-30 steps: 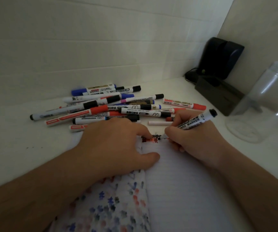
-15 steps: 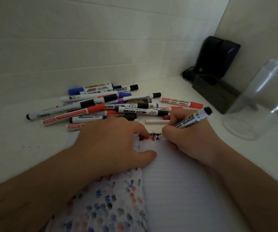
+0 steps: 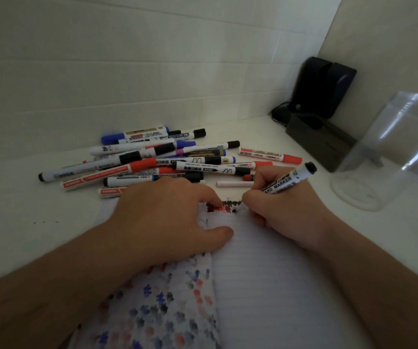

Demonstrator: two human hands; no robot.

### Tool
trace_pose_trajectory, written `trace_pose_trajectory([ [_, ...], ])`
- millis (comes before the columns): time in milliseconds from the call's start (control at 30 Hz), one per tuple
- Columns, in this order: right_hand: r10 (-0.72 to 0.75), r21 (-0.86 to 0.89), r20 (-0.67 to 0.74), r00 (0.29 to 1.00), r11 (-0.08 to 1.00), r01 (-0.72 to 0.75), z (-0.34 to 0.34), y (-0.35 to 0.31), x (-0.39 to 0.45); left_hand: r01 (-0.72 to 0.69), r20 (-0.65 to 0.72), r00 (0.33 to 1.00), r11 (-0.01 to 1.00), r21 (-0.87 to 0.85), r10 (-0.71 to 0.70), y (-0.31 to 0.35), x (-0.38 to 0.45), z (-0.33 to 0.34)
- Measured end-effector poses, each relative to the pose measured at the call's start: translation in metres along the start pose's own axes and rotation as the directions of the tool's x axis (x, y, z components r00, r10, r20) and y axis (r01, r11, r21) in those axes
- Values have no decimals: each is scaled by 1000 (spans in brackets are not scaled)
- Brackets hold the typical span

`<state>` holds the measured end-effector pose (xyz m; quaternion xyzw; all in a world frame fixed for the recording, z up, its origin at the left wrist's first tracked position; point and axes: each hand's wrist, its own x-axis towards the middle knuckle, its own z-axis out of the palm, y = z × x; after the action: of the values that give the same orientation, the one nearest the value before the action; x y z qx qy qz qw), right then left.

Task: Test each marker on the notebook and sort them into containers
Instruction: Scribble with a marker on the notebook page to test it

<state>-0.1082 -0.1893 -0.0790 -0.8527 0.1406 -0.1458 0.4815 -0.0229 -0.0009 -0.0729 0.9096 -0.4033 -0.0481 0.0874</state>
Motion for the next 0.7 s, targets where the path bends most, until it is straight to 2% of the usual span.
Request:
trace_pose_trajectory([
  [100, 10, 61, -31, 999, 998, -8, -1, 3, 2, 0, 4, 1000, 1000, -8, 0, -1, -1, 0],
  [267, 1, 10, -15, 1000, 1000, -1, 1, 3, 2, -11, -58, 998, 1000, -5, 11, -1, -5, 2],
  [333, 8, 17, 2, 1000, 1000, -8, 1, 3, 2, -44, -116, 993, 997, -69, 36, -3, -8, 6],
  [400, -7, 57, -13, 1000, 998, 7, -2, 4, 2, -118, -213, 975, 968, -222, 70, -1, -7, 6],
  [467, -53, 208, -15, 998, 977, 55, -9, 2, 1, -163, -292, 956, 891, -423, 37, 1, -3, 4],
  [533, -121, 488, 38, 992, 869, 87, -17, -2, 0, -188, -330, 944, 825, -532, 3, -1, -4, 1],
  [600, -156, 685, 103, 982, 727, 44, -20, -6, -1, -234, -378, 926, 781, -580, -3, -2, -5, -2],
  [700, -106, 788, 203, 973, 608, -98, -17, -10, -5, -260, -388, 922, 738, -623, -2, -9, -5, 1],
])
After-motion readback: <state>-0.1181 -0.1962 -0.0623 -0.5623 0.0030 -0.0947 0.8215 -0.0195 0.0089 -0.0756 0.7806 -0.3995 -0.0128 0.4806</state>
